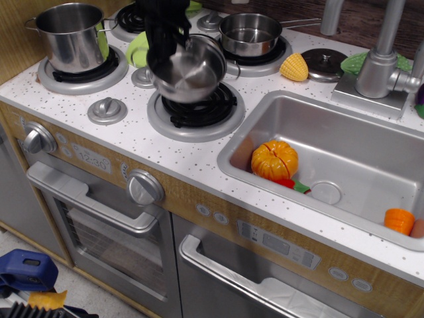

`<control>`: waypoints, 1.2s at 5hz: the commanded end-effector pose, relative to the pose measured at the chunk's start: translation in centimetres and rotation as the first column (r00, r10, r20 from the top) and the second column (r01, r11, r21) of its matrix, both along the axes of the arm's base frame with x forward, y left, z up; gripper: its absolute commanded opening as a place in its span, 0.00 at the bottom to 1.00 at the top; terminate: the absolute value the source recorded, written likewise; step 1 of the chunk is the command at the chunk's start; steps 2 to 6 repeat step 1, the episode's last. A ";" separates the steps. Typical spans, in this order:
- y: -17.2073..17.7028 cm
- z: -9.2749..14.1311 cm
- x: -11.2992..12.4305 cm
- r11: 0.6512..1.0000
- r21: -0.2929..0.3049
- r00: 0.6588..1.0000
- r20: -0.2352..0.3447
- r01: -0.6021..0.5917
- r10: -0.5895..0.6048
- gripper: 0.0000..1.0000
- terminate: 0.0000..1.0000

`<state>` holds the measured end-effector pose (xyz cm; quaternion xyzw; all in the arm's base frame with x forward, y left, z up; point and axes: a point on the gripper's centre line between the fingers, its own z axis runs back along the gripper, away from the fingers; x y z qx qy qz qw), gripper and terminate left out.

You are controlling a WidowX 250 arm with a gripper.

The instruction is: Pick up pan from stove

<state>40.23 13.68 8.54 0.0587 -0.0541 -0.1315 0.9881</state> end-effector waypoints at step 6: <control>-0.1 6.3 1.3 0.993 0.115 0.989 0.140 0.028 -0.044 0.00 1.00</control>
